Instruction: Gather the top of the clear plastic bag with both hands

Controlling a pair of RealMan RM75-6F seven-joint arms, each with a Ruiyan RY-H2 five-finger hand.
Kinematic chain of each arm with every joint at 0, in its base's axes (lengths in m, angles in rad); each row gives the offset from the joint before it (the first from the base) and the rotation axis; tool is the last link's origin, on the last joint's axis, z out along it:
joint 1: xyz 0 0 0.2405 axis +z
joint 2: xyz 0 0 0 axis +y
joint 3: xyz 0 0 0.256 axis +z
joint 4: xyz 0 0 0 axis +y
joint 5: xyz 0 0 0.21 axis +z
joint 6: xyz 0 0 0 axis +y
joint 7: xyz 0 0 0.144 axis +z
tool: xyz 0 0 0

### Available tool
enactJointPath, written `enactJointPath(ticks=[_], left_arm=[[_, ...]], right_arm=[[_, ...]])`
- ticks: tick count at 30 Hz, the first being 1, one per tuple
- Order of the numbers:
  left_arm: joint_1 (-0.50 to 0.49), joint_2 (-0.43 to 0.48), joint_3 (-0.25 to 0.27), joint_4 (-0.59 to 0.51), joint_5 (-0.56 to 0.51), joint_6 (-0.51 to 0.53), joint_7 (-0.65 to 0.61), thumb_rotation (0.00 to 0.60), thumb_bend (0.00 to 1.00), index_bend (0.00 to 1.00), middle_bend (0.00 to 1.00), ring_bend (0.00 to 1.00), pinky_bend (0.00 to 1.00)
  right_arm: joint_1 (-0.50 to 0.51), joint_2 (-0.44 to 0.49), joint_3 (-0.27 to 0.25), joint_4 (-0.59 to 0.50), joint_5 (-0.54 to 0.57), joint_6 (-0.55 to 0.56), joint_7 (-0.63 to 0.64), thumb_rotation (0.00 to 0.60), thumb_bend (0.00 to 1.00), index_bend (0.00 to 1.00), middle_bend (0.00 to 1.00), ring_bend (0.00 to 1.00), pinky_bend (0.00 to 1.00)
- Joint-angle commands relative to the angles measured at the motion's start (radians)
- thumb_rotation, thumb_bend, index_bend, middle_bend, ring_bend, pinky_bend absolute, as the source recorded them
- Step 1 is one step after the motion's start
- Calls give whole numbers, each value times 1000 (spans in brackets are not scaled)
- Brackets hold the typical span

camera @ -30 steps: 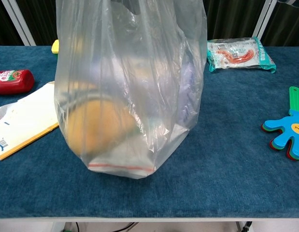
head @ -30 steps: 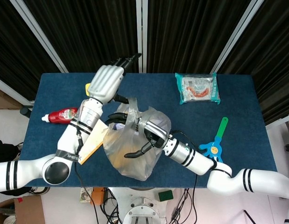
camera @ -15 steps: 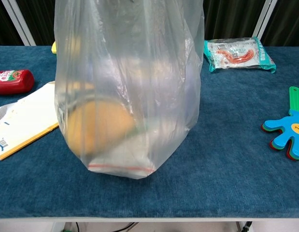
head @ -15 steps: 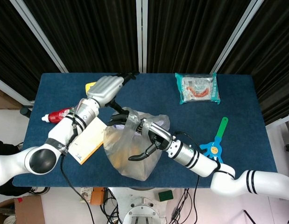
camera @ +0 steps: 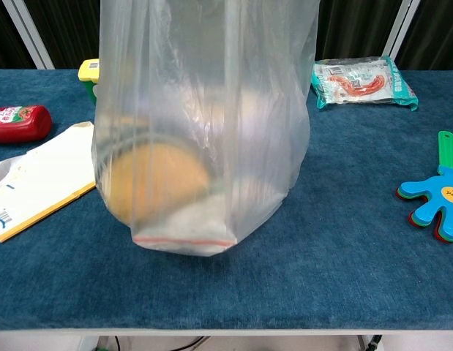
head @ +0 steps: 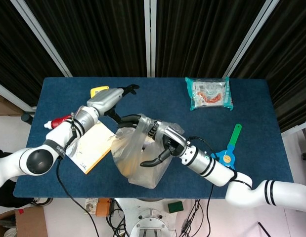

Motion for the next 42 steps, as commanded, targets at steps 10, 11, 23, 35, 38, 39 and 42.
enactJointPath(ticks=[10, 11, 23, 35, 38, 39, 42], left_arm=[[86, 44, 46, 87, 127, -67, -186, 600, 0, 58, 155, 102, 214], [98, 48, 46, 92, 140, -70, -199, 600, 0, 58, 155, 102, 215], [328, 82, -33, 157, 343, -90, -420, 600, 7, 64, 153, 102, 219], [664, -127, -135, 129, 780, 403, -700, 596, 204, 96, 154, 103, 248], [720, -223, -119, 157, 869, 573, -778, 599, 196, 99, 154, 102, 249], [735, -250, -114, 169, 883, 609, -822, 600, 195, 99, 154, 103, 249], [761, -280, -105, 188, 890, 635, -927, 600, 196, 99, 154, 103, 249]], right_arm=[[0, 19, 58, 9, 97, -12, -26, 600, 68, 168, 184, 26, 94], [1, 22, 66, 10, 107, -16, -29, 600, 68, 168, 184, 26, 94], [10, 78, 157, -31, 214, -71, -108, 600, 68, 168, 183, 25, 94], [-7, 165, 242, -126, 267, -78, -235, 600, 68, 168, 183, 25, 94], [-21, 184, 254, -145, 270, -70, -257, 600, 68, 164, 181, 25, 94], [-27, 191, 258, -151, 272, -68, -261, 600, 68, 162, 181, 25, 94], [-38, 206, 269, -162, 276, -64, -266, 600, 68, 160, 180, 25, 94]])
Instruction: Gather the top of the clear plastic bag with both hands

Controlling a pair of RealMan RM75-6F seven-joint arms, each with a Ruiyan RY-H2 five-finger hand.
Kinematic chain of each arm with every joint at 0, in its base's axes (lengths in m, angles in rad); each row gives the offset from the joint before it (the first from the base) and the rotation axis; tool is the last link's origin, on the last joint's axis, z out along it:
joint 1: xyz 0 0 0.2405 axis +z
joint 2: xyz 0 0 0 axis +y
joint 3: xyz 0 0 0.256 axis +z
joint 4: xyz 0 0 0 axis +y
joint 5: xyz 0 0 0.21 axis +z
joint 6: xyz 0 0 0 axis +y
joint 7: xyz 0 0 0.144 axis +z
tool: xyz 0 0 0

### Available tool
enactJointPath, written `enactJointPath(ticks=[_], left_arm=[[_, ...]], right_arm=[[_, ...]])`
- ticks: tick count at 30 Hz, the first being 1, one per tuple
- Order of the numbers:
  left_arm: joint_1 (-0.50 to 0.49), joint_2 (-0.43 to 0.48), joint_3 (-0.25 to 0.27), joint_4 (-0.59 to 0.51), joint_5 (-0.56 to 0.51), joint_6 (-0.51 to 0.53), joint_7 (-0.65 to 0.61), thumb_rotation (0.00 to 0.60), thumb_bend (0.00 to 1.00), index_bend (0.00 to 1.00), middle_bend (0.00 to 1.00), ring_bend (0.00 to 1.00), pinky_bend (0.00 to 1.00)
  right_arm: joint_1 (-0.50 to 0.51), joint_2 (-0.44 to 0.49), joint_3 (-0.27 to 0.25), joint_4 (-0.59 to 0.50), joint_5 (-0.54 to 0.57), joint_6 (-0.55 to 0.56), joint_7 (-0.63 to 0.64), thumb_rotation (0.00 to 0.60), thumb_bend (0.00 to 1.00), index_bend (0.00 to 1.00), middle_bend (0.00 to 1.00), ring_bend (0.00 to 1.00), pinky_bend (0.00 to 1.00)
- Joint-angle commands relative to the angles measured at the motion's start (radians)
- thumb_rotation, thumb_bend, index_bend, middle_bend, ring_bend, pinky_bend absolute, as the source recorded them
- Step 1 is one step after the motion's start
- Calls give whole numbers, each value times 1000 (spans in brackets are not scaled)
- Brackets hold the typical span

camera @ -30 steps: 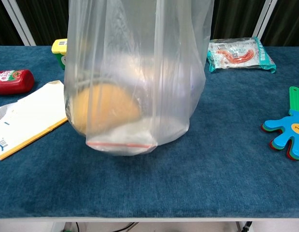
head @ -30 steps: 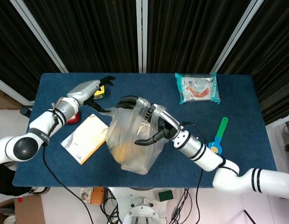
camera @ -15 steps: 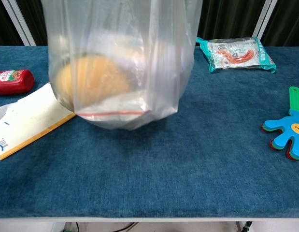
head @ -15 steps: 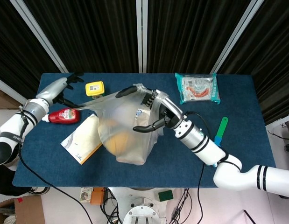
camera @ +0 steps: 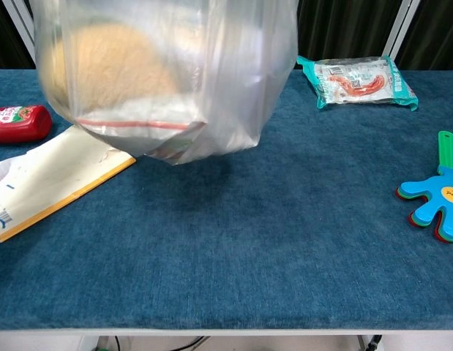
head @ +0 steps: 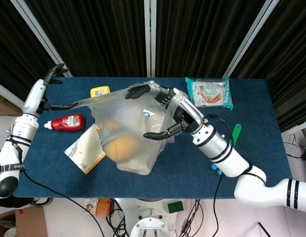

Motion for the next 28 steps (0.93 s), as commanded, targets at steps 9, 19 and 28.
enactJointPath(ticks=[9, 19, 28], left_arm=[[131, -126, 59, 104, 165, 143, -317, 600, 196, 101, 154, 104, 246], [135, -122, 81, 112, 200, 181, -323, 600, 188, 102, 160, 104, 246], [131, -127, 93, 130, 185, 177, -344, 600, 183, 102, 160, 104, 246]], right_arm=[[-43, 46, 32, -33, -1, 22, -10, 600, 68, 154, 178, 25, 93], [-79, 60, 25, -26, -25, 30, 21, 600, 68, 149, 175, 25, 92], [-98, 86, 38, -27, -39, 40, 41, 600, 68, 149, 175, 25, 92]])
